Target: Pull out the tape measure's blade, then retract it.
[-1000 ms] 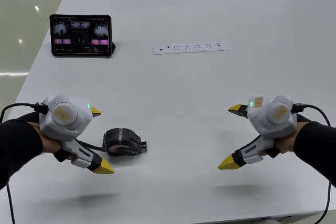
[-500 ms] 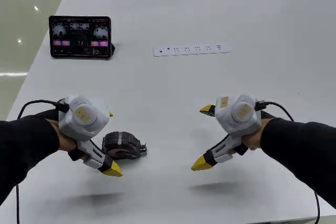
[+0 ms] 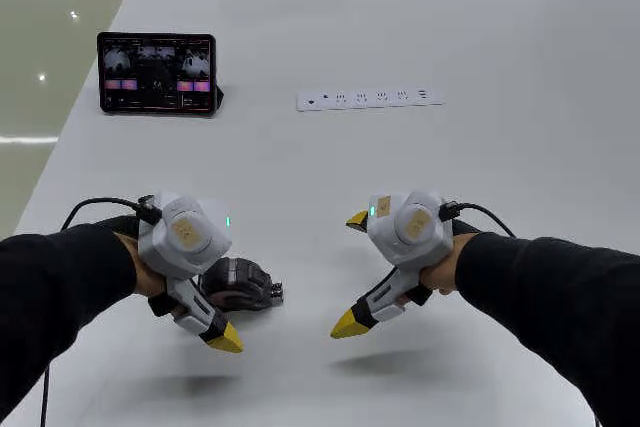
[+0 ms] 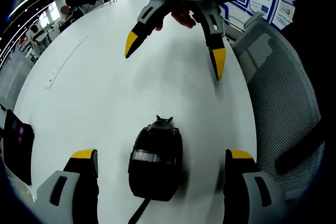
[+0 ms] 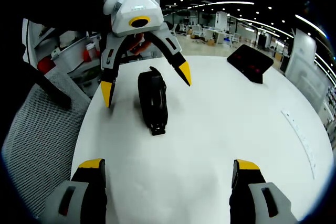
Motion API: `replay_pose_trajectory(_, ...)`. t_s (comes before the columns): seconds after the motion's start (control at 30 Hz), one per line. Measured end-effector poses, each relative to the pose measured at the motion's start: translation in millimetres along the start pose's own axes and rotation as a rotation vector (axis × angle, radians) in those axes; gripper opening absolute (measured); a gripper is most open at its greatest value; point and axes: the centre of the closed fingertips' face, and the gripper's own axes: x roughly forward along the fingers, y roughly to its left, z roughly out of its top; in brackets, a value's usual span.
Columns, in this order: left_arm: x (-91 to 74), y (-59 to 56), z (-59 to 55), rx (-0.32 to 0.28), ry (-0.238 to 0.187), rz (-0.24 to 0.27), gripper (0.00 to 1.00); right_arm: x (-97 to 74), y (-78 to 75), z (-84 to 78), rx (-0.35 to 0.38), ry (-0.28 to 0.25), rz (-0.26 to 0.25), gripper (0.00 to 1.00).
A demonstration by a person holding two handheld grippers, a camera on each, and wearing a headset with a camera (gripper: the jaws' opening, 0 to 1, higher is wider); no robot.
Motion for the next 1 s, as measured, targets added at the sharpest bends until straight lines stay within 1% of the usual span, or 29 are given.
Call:
replay_pose_trajectory(0.13,4.4,4.0,-0.1,-0.003,-0.001,-0.002,0.98,9.0,0.9,3.7,-0.015,0.009,0.009,0.99)
replay_pose_trajectory(0.23,7.0,4.1,-1.1,-0.01,0.009,-0.007,0.95,15.2,3.0,7.1,-0.007,0.001,0.019,0.99)
replay_pose_trajectory(0.33,8.2,3.1,0.9,-0.016,0.0,-0.009,0.9,20.9,5.3,8.1,-0.008,0.004,0.028,0.99)
replay_pose_trajectory(0.43,9.6,4.4,0.5,-0.006,-0.003,-0.006,0.81,25.6,6.6,9.0,-0.009,0.004,0.041,0.99)
replay_pose_trajectory(0.53,8.7,6.7,1.4,-0.004,-0.005,0.003,0.74,29.4,5.9,10.9,-0.018,0.006,0.043,0.99)
replay_pose_trajectory(0.57,8.8,7.6,2.5,-0.001,-0.011,0.007,0.71,31.3,5.0,11.1,-0.017,0.008,0.044,0.99)
replay_pose_trajectory(0.6,8.6,8.8,3.2,0.006,-0.015,0.014,0.66,32.6,4.3,11.3,-0.014,0.008,0.045,0.99)
replay_pose_trajectory(0.63,8.3,8.2,3.5,0.015,-0.018,0.011,0.63,33.8,4.4,12.5,-0.013,0.007,0.048,0.99)
replay_pose_trajectory(0.7,8.6,6.4,4.5,0.014,-0.022,0.006,0.6,35.7,4.3,13.9,-0.017,0.009,0.049,0.99)
replay_pose_trajectory(0.73,8.9,7.0,4.2,0.016,-0.018,0.012,0.58,37.1,4.5,14.9,-0.022,0.01,0.051,0.99)
replay_pose_trajectory(0.77,8.7,7.5,3.3,0.029,-0.011,0.015,0.55,37.8,4.7,16.2,-0.026,0.008,0.052,0.99)
replay_pose_trajectory(0.8,8.8,7.1,1.7,0.064,0.0,0.014,0.46,39.2,4.9,17.9,-0.03,0.007,0.053,0.99)
replay_pose_trajectory(0.83,10.4,2.5,5.0,0.076,-0.016,-0.015,0.38,40.0,5.1,19.1,-0.031,0.007,0.053,0.99)
replay_pose_trajectory(0.87,8.4,6.3,2.4,0.067,-0.004,0.014,0.37,40.7,5.3,20.1,-0.034,0.006,0.055,0.99)
replay_pose_trajectory(0.9,8.5,6.6,1.6,0.075,0.001,0.015,0.36,41.9,5.4,21.5,-0.038,0.005,0.055,0.99)
replay_pose_trajectory(0.93,8.2,5.4,1.5,0.072,0.001,0.008,0.36,42.9,5.5,22.4,-0.04,0.005,0.056,0.99)
replay_pose_trajectory(1.0,7.1,6.4,1.2,0.063,-0.001,0.009,0.36,44.6,5.3,24.7,-0.043,0.004,0.057,0.99)
